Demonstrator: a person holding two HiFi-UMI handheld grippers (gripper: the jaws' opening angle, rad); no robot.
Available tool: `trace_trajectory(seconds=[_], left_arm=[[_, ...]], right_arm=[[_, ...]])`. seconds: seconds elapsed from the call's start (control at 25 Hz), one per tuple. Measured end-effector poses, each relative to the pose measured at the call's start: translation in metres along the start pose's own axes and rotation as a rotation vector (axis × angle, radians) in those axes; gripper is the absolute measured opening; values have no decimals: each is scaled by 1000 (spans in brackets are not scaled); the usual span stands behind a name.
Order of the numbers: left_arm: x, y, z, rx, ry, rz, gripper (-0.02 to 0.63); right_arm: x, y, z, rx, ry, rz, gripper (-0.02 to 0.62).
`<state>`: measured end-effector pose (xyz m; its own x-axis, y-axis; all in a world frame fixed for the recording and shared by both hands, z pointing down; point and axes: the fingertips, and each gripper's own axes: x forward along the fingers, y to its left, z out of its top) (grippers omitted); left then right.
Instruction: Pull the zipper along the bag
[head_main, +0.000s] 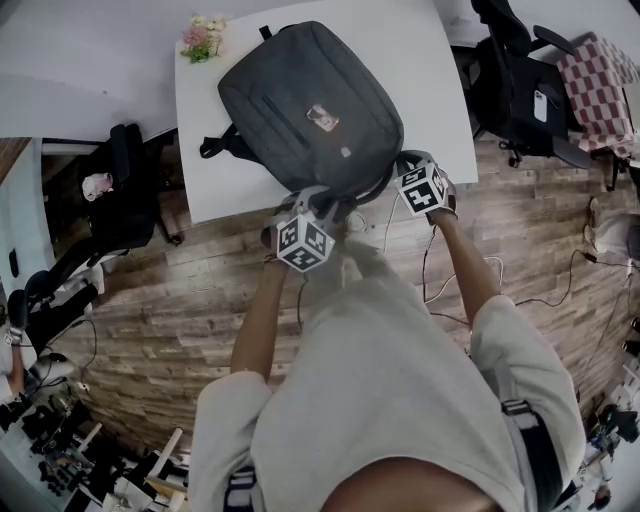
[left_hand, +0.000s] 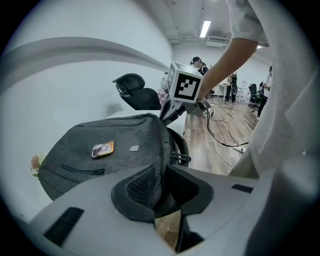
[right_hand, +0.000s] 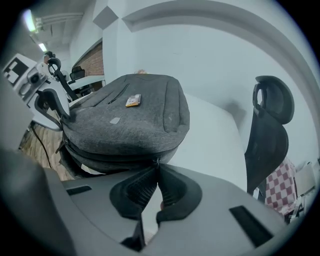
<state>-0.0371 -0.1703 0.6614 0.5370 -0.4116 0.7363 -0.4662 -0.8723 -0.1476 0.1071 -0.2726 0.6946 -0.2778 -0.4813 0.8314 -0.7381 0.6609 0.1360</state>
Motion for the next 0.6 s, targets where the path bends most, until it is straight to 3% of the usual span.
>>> trace_trajectory(seconds=[0.6], left_arm=[[1,3,6,-68,-43,23,64]], right_arm=[[-21,38,-6,33,-1,7,18]])
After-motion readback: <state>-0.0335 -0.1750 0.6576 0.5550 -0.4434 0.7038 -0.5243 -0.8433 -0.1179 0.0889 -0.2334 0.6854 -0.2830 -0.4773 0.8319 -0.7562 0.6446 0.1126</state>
